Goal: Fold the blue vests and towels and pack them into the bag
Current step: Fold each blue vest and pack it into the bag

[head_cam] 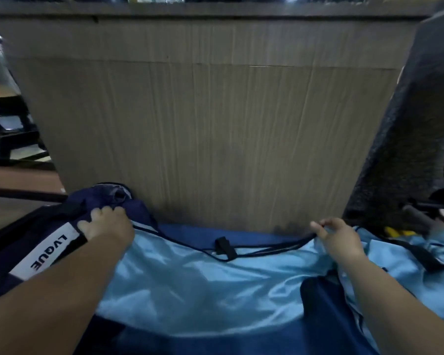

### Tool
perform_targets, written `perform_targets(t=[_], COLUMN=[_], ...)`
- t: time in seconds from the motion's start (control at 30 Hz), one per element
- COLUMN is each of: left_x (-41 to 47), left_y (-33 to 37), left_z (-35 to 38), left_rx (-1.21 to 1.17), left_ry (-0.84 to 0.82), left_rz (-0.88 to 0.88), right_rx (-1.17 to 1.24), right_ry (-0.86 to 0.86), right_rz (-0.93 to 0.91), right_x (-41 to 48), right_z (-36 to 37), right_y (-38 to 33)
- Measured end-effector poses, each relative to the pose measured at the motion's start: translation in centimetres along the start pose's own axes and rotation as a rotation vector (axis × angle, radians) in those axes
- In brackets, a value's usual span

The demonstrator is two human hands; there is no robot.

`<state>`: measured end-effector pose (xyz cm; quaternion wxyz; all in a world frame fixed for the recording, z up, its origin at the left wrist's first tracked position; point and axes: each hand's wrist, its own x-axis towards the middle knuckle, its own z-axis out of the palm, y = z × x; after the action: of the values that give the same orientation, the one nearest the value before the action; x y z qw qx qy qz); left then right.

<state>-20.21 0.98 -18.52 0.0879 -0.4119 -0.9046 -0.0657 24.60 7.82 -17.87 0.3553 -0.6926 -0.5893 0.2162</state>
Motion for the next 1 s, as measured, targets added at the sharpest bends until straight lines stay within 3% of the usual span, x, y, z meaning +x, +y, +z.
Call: perform_targets(t=[0.07, 0.13, 0.17, 0.27, 0.33, 0.57, 0.87, 1.0], left_x=[-2.2, -4.0, -5.2, -10.5, -13.2, -16.0, -15.6, -14.8], left_y=[2.3, 5.2, 6.8, 12.0, 14.4, 17.0, 16.9, 17.1], left_z=[-0.1, 0.5, 1.1, 2.5, 4.4, 7.8, 5.7, 6.4], left_rx=[0.087, -0.059, -0.186, -0.374, -0.446, -0.331, -0.242, -0.287], left_ry=[0.131, 0.261, 0.243, -0.109, -0.152, -0.241, -0.557, -0.583], left_rz=[0.124, 0.366, 0.483, 0.666, 0.757, 0.812, 0.958, 1.011], right_rx=[-0.033, -0.031, -0.046, -0.110, -0.138, -0.230, 0.286, 0.282], right_ry=[-0.159, -0.241, -0.268, -0.305, -0.311, -0.277, -0.140, -0.105], right_rz=[0.083, 0.114, 0.125, 0.154, 0.156, 0.039, 0.049, 0.110], right_x=[-0.4, -0.9, -1.3, -2.3, -2.6, -3.3, -0.4, 0.9], right_z=[-0.1, 0.2, 0.3, 0.4, 0.5, -0.7, -2.8, -3.5], right_y=[1.2, 2.8, 3.2, 4.1, 4.8, 4.7, 4.3, 5.2])
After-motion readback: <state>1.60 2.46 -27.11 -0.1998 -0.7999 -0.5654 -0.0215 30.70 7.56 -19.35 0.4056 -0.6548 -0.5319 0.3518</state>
